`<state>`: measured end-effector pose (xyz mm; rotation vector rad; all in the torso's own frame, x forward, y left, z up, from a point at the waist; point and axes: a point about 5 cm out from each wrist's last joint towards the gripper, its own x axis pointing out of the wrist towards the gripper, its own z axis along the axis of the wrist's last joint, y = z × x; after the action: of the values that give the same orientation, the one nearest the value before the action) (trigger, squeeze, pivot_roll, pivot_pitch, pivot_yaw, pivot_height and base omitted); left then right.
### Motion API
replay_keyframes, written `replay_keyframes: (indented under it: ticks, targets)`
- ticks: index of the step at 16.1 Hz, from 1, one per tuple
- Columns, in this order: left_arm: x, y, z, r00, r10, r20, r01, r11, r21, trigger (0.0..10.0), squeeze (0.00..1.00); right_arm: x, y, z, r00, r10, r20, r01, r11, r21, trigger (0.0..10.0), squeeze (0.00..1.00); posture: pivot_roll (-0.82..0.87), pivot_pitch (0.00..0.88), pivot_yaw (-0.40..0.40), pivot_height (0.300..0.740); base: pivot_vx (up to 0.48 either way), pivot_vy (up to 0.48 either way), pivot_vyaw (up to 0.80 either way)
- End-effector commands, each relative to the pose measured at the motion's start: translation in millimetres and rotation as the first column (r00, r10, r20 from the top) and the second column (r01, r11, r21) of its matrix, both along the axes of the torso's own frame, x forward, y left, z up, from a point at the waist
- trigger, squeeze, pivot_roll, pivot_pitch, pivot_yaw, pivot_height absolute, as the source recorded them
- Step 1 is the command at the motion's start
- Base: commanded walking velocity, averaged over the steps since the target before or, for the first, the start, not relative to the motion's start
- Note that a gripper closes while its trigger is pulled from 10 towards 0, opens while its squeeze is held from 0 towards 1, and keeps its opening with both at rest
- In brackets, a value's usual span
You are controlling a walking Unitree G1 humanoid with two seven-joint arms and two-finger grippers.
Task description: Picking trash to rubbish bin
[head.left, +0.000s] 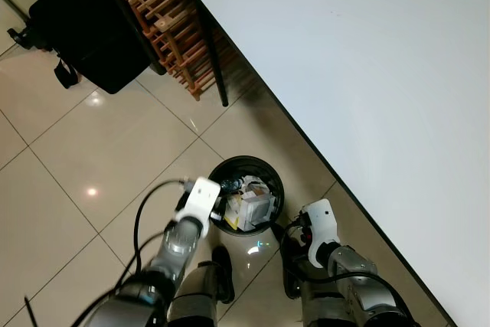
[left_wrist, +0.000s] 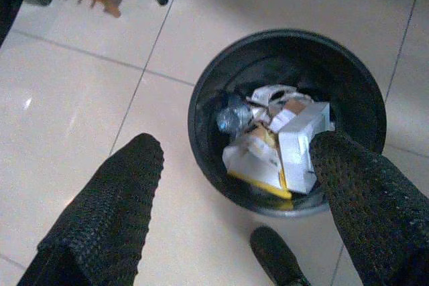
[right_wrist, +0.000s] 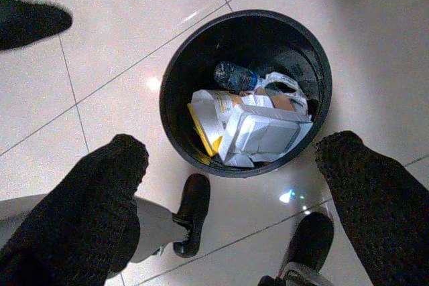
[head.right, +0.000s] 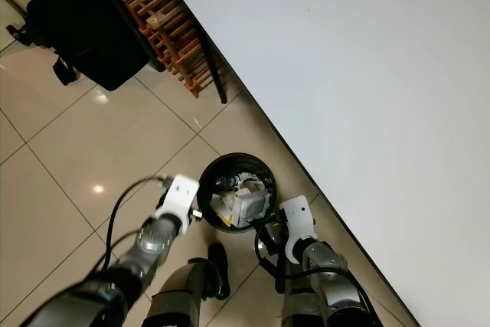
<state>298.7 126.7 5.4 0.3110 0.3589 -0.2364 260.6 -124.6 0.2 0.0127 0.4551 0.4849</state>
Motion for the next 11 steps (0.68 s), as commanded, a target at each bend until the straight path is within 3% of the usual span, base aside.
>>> replay_keyframes:
  ticks: [1, 7, 11]
  targets:
    - [-14.5, 5.5, -13.3, 0.998, 0.045, -0.031, -0.046, 0.999, -0.013, 10.0, 0.00, -10.2, 0.1, -12.1, 0.998, -0.010, -0.056, 0.011, 1.000, 0.004, 10.0, 0.00, 0.00, 0.382, 0.103, 0.740, 0.000, 0.000, 0.00]
    - [-34.2, 14.0, -23.0, 0.996, 0.086, 0.013, -0.086, 0.996, -0.015, 10.0, 0.00, -8.0, -4.1, -15.3, 0.997, -0.037, -0.061, 0.036, 0.999, -0.011, 10.0, 0.00, 0.02, 0.366, 0.112, 0.740, 0.000, 0.000, 0.00]
    - [-46.9, 31.7, -25.0, 0.979, 0.195, 0.068, -0.193, 0.981, -0.025, 10.0, 0.00, -5.3, -16.0, -17.1, 0.994, -0.100, -0.053, 0.099, 0.995, -0.029, 10.0, 0.00, 0.03, 0.354, 0.120, 0.740, 0.000, 0.000, 0.00]
